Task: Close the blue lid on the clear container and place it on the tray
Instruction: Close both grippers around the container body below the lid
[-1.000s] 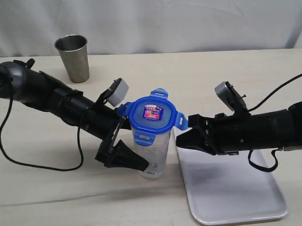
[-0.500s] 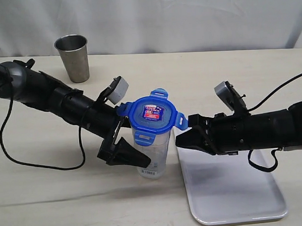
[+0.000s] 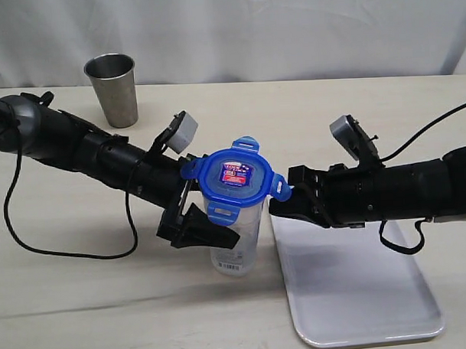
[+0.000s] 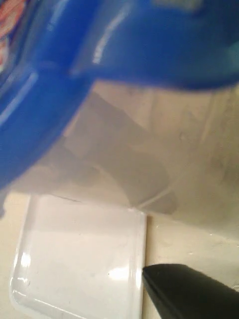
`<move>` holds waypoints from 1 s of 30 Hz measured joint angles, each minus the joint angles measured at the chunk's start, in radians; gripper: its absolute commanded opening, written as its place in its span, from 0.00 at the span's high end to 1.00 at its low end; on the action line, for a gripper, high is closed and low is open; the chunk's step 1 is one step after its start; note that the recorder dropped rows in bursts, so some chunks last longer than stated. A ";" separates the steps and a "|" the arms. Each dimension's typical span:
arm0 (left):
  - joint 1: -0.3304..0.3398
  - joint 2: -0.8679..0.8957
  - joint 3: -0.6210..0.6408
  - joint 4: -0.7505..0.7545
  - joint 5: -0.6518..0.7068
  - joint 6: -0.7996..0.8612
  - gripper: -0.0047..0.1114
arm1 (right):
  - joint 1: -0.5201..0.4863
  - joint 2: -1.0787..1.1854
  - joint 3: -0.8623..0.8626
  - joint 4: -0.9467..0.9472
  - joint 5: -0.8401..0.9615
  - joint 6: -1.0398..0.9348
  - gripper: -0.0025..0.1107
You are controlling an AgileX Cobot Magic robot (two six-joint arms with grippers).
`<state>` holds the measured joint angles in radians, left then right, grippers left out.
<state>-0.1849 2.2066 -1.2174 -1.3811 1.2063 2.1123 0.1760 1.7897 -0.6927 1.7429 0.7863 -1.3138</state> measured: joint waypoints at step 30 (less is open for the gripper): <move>0.000 0.000 0.000 0.039 -0.007 0.000 0.05 | 0.000 0.000 0.000 0.000 0.002 -0.037 0.94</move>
<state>-0.1849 2.2066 -1.2174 -1.3424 1.1996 2.1123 0.1760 1.7897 -0.6927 1.7429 0.7882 -1.3506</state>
